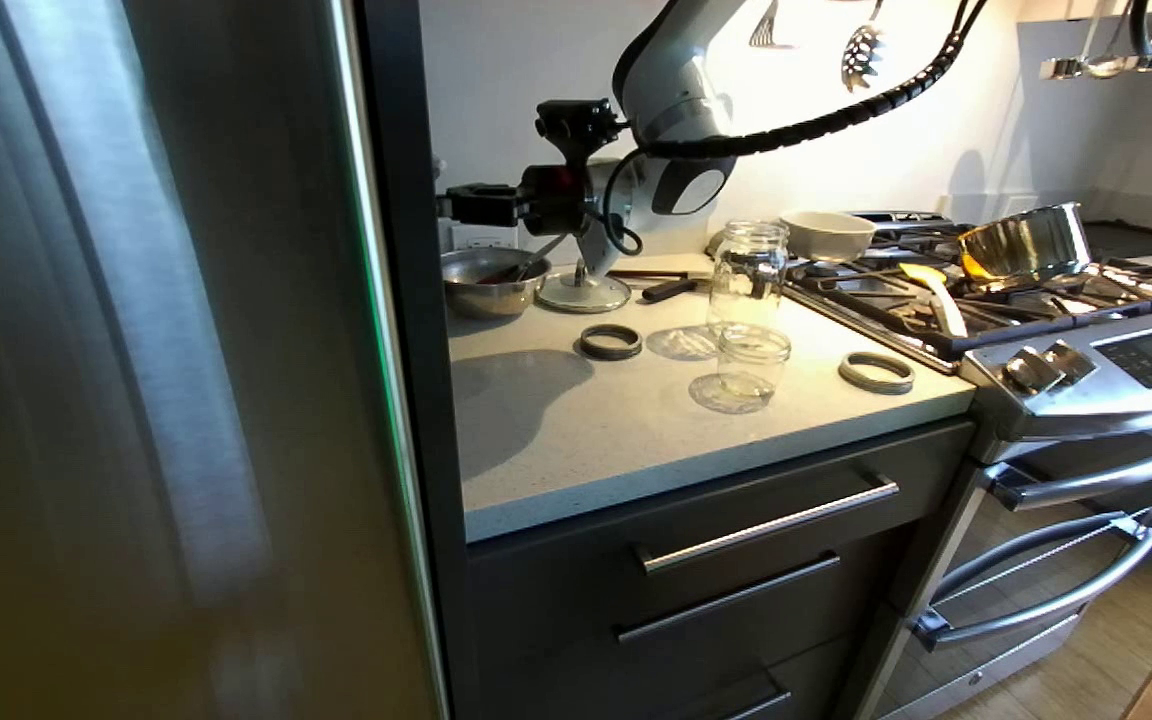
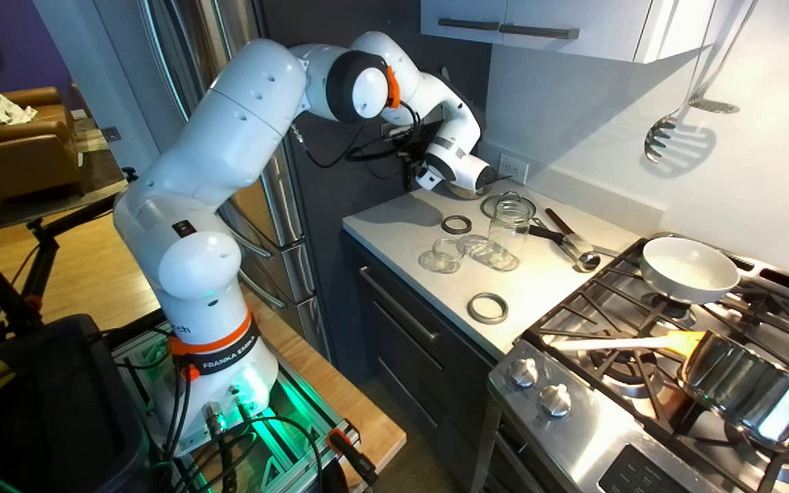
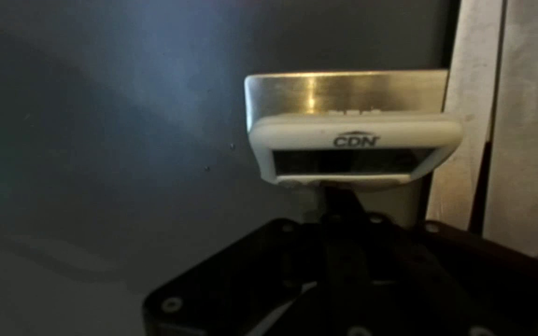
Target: Press a button on the remote controller on the magnetic wall rack on the left wall near the kitchen knives on the wall
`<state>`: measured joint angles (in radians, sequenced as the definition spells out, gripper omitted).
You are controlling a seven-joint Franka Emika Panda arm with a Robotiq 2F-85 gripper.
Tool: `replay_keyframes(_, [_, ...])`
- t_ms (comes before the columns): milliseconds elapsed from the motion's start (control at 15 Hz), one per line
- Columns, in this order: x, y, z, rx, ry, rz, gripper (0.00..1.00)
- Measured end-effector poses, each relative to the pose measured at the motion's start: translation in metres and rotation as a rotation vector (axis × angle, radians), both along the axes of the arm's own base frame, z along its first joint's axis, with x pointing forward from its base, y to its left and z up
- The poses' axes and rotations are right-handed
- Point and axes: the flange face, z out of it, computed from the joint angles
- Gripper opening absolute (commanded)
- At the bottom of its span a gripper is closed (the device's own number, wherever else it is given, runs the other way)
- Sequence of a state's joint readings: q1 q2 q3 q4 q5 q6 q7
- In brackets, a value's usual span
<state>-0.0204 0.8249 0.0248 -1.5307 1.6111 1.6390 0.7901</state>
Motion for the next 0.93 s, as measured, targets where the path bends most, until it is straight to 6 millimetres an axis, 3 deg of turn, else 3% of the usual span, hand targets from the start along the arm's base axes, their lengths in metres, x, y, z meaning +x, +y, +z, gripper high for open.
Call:
replay_keyframes(467, [0.001,0.014,0.002,-0.042,-0.005,-0.02,0.0])
replay_keyframes(933, [-0.001,0.006,0.008,-0.069,-0.053,-0.013,0.0])
